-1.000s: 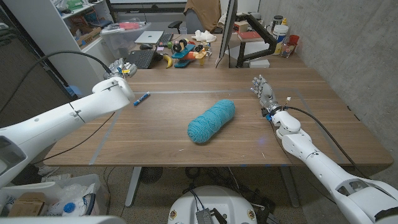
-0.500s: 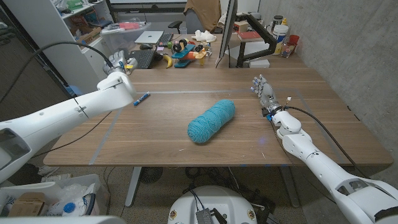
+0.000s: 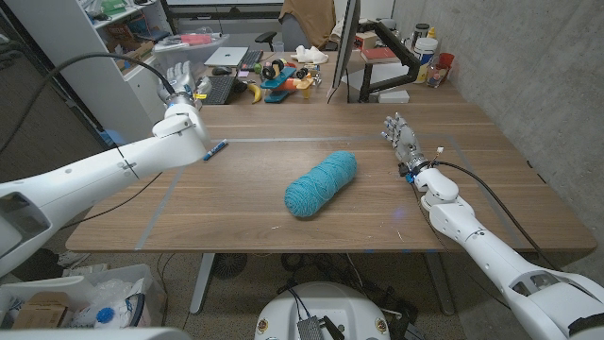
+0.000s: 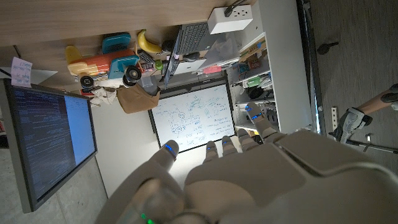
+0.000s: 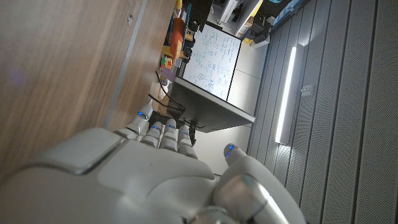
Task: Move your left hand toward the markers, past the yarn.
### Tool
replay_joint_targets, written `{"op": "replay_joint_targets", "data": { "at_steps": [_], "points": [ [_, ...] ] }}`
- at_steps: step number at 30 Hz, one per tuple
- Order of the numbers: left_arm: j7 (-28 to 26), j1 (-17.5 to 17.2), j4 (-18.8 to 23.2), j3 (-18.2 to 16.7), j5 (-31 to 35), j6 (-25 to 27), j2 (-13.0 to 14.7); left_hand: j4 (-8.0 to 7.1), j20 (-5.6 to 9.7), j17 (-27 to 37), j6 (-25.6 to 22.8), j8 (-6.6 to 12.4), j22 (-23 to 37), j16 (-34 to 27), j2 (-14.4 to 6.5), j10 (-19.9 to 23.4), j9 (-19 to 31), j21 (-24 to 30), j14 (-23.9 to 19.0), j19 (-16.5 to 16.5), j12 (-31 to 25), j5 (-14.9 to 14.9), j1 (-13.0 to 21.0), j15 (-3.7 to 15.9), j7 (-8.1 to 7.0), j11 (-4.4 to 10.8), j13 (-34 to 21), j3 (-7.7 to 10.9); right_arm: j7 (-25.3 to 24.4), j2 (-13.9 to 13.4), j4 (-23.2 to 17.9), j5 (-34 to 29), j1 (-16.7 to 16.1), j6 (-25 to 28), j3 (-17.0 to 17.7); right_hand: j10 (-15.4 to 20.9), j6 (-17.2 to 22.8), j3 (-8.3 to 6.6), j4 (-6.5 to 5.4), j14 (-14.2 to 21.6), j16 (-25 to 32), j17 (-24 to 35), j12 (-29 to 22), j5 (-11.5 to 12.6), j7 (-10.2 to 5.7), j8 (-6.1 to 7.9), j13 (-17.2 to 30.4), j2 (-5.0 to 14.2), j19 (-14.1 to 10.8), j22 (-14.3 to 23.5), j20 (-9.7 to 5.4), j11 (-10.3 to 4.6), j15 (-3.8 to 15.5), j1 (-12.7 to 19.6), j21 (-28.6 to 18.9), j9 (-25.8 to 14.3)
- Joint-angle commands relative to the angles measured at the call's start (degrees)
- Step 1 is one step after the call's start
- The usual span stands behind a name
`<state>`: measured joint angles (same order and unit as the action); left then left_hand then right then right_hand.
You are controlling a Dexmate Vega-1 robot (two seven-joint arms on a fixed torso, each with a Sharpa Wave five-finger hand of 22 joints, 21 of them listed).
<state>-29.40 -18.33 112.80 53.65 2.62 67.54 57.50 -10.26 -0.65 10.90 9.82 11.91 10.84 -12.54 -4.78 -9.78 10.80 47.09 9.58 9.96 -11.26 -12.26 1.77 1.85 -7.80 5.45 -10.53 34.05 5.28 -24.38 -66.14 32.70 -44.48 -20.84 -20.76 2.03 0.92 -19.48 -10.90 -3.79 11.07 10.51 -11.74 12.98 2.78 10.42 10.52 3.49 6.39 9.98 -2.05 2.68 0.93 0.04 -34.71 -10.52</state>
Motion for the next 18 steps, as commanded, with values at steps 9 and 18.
{"op": "replay_joint_targets", "data": {
  "at_steps": [9, 18],
  "points": [
    [-3.5, -0.4, -0.5, 0.0, 4.5, 1.1, -1.7, 0.56, -0.77, 0.1, 7.6, 0.04, -0.1, -0.1, -3.0, -8.1, 0.3, 0.0, 8.7, 13.8, 0.0, 0.0, 0.6, 2.6, -1.44, 0.58, -0.2, -0.36, 0.5, -0.4, 0.2, 0.3, -0.1, -0.4, 0.4, 0.3, 0.4, 0.2, 0.04, -0.3, 0.2, 0.3, -0.5, 0.3, 0.17, 0.57, 0.2, 6.97, -0.3, 0.3, -5.75, 0.27, 0.06, -0.1, 0.7, -0.1],
    [-3.8, -0.2, 0.3, 0.2, 5.1, 2.6, -1.1, 1.27, -2.15, -0.2, 6.8, 0.33, -0.2, -0.2, -2.0, -7.4, 0.3, -0.2, 7.7, 13.1, -0.1, -0.2, 1.3, 2.41, -4.43, 1.07, -0.2, -0.68, 0.6, -0.2, 0.4, 0.1, 0.1, -0.5, 0.3, 0.3, 0.5, 0.22, 0.04, -0.2, 0.2, 0.3, -0.5, 0.3, 0.14, 0.59, 0.2, 6.98, -0.4, 0.3, -5.7, 0.47, 0.08, -0.1, 0.9, -0.1]
  ]
}}
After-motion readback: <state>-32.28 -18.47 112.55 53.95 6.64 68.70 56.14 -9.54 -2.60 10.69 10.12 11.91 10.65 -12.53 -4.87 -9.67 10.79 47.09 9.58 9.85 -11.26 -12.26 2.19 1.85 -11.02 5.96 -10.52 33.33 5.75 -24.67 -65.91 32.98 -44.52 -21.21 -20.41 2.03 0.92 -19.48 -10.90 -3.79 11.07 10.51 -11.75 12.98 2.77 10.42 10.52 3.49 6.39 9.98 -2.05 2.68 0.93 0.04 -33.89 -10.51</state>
